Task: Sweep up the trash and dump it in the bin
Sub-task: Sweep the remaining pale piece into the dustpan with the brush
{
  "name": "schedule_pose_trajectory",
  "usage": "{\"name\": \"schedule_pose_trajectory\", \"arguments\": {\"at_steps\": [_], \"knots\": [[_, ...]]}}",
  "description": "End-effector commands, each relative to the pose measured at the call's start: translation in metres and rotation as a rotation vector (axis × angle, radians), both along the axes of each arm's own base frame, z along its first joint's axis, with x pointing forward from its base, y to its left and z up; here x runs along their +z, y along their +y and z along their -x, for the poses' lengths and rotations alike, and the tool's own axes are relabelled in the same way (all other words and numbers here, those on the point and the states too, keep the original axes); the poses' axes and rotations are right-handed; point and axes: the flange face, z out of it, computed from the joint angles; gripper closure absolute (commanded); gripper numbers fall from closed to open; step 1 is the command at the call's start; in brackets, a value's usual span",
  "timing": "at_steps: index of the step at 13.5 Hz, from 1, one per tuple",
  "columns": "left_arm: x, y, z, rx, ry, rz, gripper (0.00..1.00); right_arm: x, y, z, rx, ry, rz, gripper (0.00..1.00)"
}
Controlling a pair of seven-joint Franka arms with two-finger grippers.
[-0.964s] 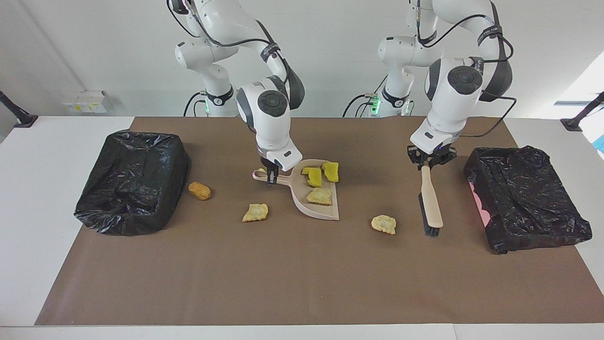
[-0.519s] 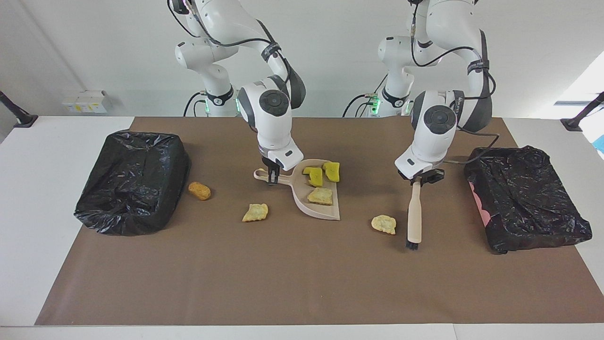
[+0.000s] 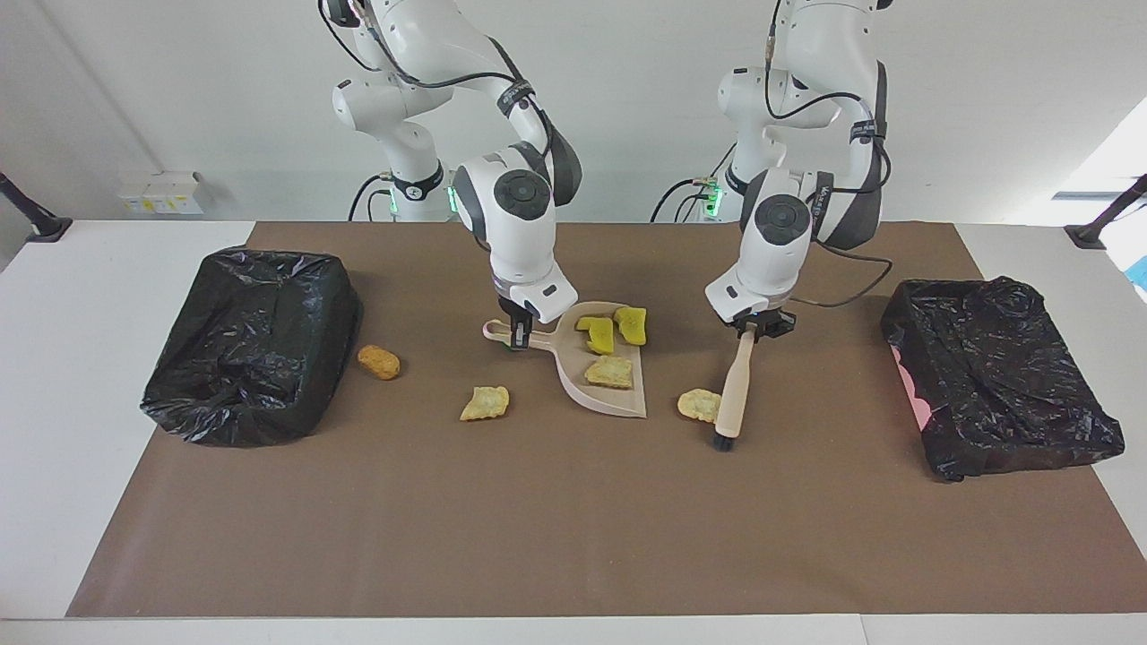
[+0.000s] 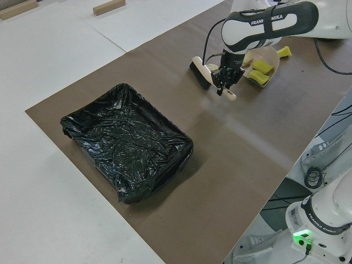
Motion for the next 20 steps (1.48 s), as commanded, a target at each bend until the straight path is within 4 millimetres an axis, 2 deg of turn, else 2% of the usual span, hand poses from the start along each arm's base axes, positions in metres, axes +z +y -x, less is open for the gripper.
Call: {"name": "schedule_pose_trajectory", "arguments": {"at_steps": [1,6,9,10,12,14,20], "knots": [[-0.002,-0.018,0.048,-0.039,0.038,0.054,1.0,0.001,0.0,0.006,-0.02,-0.008,-0.01,1.0],[0.006,-0.073,0.1,0.01,0.161,0.109,1.0,0.001,-0.001,0.006,-0.022,-0.007,-0.009,1.0],[0.012,-0.103,0.115,0.193,0.173,0.146,1.0,0.001,-0.002,0.005,-0.023,-0.007,-0.009,1.0],[0.013,-0.109,0.115,0.284,0.172,0.163,1.0,0.0,-0.001,0.005,-0.022,-0.005,-0.008,1.0],[0.015,-0.123,0.116,0.352,0.128,0.188,1.0,-0.001,-0.002,0.005,-0.023,-0.004,-0.007,1.0],[0.016,-0.125,0.115,0.388,0.117,0.192,1.0,-0.001,-0.001,0.005,-0.022,-0.004,-0.008,1.0],[0.071,-0.126,0.095,0.44,0.133,0.174,1.0,0.0,-0.007,-0.001,-0.03,-0.005,-0.008,1.0]]}}
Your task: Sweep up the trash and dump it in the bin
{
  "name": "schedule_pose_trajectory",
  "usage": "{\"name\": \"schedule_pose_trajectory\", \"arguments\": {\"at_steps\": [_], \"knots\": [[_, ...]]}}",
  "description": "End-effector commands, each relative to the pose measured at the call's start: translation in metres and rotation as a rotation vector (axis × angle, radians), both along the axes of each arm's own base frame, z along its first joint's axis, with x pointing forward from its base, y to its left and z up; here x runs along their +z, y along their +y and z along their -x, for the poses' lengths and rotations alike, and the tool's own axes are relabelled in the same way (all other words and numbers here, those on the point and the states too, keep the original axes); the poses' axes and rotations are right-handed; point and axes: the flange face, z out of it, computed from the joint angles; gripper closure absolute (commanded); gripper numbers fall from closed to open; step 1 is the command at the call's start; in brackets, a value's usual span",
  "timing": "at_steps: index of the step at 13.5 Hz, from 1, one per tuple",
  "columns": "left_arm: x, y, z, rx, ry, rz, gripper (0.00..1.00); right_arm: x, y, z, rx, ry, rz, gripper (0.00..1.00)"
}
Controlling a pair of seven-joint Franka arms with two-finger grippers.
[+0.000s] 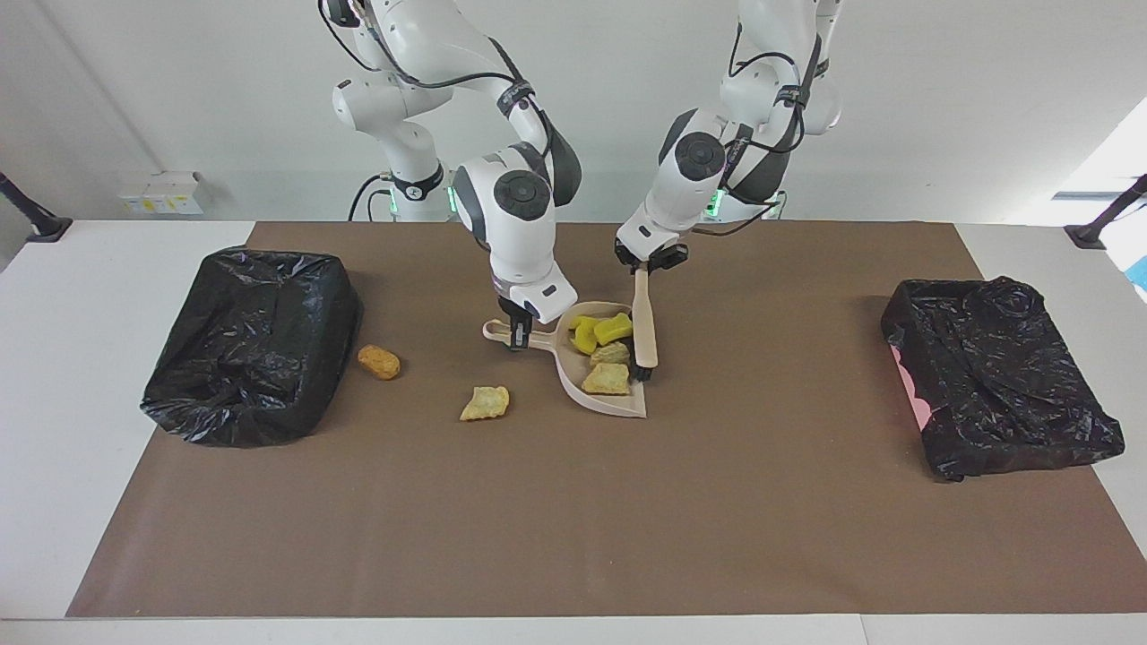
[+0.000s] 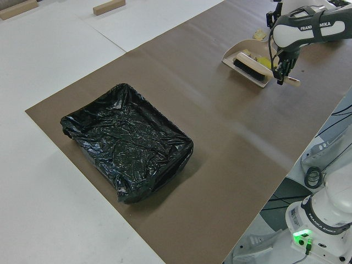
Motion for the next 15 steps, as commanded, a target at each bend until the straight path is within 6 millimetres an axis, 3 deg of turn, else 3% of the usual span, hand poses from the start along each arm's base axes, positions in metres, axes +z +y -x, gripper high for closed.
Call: {"name": "schedule_pose_trajectory", "arguments": {"at_steps": [1,4,7,11,15], "knots": [[0.039,0.007,-0.011,0.039,0.022,-0.028,1.0,0.006,-0.006,-0.001,-0.026,-0.008,-0.009,1.0],[0.079,0.035,-0.013,0.059,0.007,-0.043,1.0,0.022,-0.017,-0.004,-0.036,-0.015,-0.015,1.0],[0.083,0.047,0.004,0.082,0.062,-0.09,1.0,0.028,-0.025,-0.004,-0.042,-0.01,-0.012,1.0],[0.069,0.045,0.042,0.061,0.053,-0.106,1.0,0.035,-0.055,-0.015,0.001,-0.009,-0.02,1.0],[0.025,0.002,0.077,0.119,-0.027,-0.096,1.0,0.05,-0.082,-0.025,-0.004,-0.013,-0.089,1.0]]}}
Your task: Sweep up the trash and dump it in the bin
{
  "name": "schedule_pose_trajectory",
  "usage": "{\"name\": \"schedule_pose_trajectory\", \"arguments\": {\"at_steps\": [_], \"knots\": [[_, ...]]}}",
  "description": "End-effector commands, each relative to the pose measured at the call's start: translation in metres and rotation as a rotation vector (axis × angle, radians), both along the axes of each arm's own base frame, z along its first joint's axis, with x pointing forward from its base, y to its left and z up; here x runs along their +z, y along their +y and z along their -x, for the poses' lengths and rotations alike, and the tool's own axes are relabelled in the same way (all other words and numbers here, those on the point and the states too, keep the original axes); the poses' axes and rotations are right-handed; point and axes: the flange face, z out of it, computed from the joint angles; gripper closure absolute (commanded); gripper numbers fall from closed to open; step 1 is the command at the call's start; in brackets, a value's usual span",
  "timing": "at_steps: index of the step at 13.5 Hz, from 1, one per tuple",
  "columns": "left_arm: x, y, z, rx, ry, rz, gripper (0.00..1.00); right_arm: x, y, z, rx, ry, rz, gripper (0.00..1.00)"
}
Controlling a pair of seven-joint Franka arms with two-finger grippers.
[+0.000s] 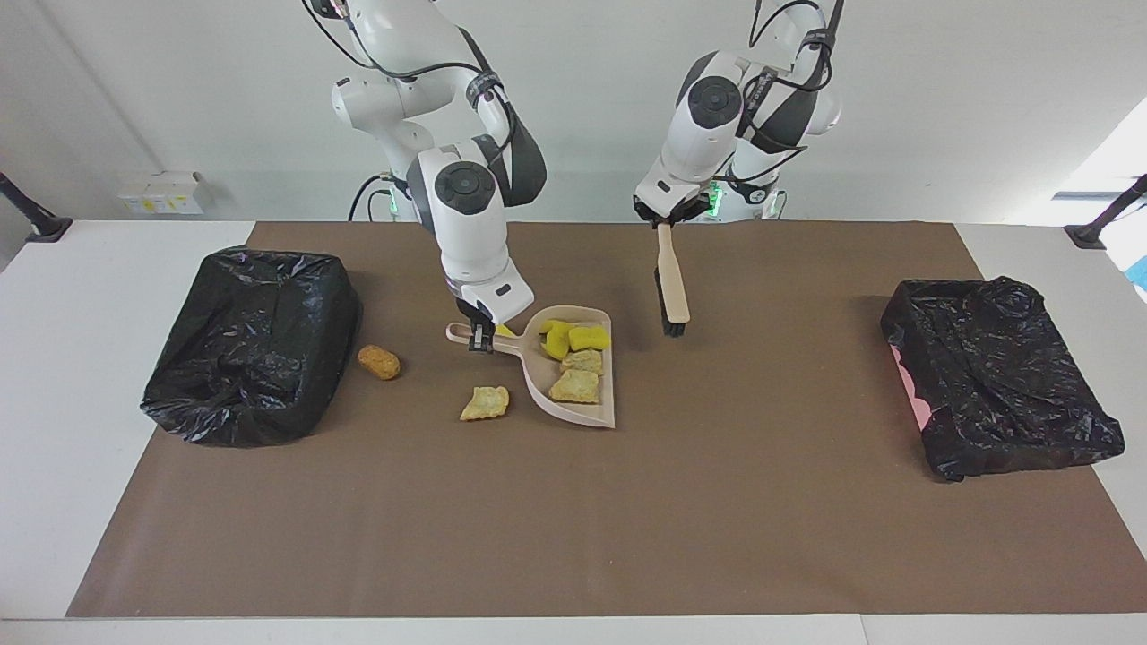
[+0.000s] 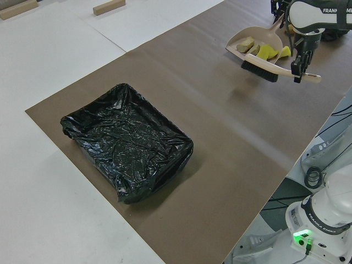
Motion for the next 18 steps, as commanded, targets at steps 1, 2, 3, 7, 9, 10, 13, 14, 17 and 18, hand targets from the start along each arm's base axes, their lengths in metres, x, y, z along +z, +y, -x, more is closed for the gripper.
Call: {"name": "schedule_pose_trajectory", "arguments": {"at_steps": [1,2,3,7,9,10,13,14,17,18], "knots": [[-0.018,-0.016,0.026,0.023,-0.068,0.01,1.0,0.027,-0.031,-0.005,0.001,-0.016,-0.052,1.0],[-0.029,-0.023,0.036,-0.001,-0.059,0.0,1.0,0.034,-0.043,-0.008,0.007,-0.017,-0.063,1.0],[-0.044,-0.029,0.047,-0.025,-0.045,-0.017,1.0,0.041,-0.06,-0.013,0.009,0.0,-0.09,1.0],[-0.065,-0.047,0.058,0.012,-0.11,0.019,1.0,0.062,-0.135,-0.026,-0.004,0.017,-0.133,1.0],[-0.075,-0.048,0.062,0.009,-0.097,0.003,1.0,0.069,-0.18,-0.025,-0.017,0.028,-0.137,1.0],[-0.082,-0.054,0.066,0.01,-0.094,-0.004,1.0,0.07,-0.204,-0.023,-0.022,0.036,-0.139,1.0],[-0.085,-0.057,0.066,0.03,-0.104,0.002,1.0,0.086,-0.283,-0.013,-0.06,0.042,-0.136,1.0],[-0.087,-0.058,0.066,0.039,-0.101,-0.001,1.0,0.094,-0.306,-0.01,-0.05,0.04,-0.135,1.0],[-0.09,-0.06,0.064,0.063,-0.104,0.004,1.0,0.111,-0.383,0.005,-0.072,0.02,-0.093,1.0],[-0.091,-0.06,0.064,0.081,-0.102,-0.002,1.0,0.115,-0.402,0.009,-0.061,0.011,-0.09,1.0]]}}
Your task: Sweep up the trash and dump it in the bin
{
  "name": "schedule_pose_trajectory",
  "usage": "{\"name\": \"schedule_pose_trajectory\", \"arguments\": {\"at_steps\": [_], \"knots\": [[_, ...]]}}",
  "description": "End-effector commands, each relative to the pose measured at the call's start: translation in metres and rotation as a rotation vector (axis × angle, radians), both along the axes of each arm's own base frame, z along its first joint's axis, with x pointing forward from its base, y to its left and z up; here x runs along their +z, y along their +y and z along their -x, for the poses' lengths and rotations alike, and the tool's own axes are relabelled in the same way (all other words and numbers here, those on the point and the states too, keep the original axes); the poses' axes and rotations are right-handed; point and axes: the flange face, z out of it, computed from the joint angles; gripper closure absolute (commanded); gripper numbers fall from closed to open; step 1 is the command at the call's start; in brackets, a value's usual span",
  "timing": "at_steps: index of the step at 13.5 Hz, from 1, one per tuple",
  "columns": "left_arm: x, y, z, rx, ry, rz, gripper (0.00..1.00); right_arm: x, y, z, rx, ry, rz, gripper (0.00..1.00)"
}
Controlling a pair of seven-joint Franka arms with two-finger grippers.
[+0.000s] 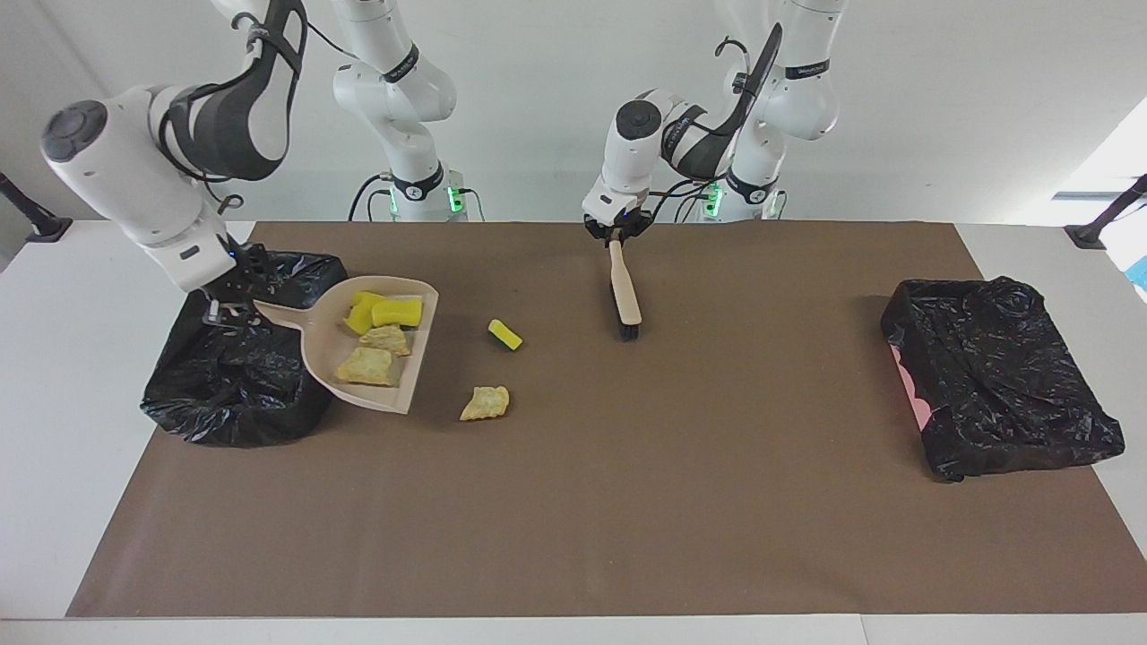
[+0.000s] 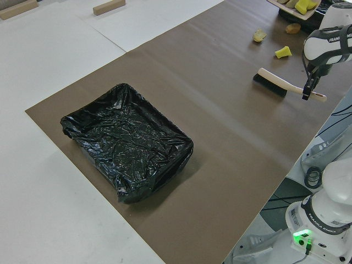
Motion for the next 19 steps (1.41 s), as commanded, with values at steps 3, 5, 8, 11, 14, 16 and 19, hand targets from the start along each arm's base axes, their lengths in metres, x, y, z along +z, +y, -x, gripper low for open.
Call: {"name": "schedule_pose_trajectory", "arguments": {"at_steps": [3,5,8,11,14,16,19], "knots": [[-0.007,0.002,0.0,0.039,0.006,-0.016,0.0,0.018,-0.087,0.031,0.05,0.0,0.055,1.0],[-0.002,0.011,-0.017,0.073,0.005,-0.01,0.0,0.025,-0.12,0.044,0.074,-0.001,0.11,1.0],[0.015,0.032,-0.054,0.137,0.018,-0.021,0.0,0.029,-0.148,0.055,0.102,0.066,0.271,1.0],[0.034,0.055,-0.09,0.182,-0.037,-0.025,0.0,0.033,-0.151,0.049,0.142,0.068,0.374,1.0],[0.054,0.079,-0.121,0.236,-0.079,-0.008,0.0,0.034,-0.124,0.034,0.217,0.113,0.475,1.0],[0.058,0.097,-0.137,0.243,-0.087,-0.01,0.0,0.038,-0.107,0.028,0.221,0.138,0.548,1.0],[0.066,0.132,-0.159,0.233,-0.1,0.003,0.0,0.051,-0.093,0.031,0.193,0.182,0.637,1.0]]}}
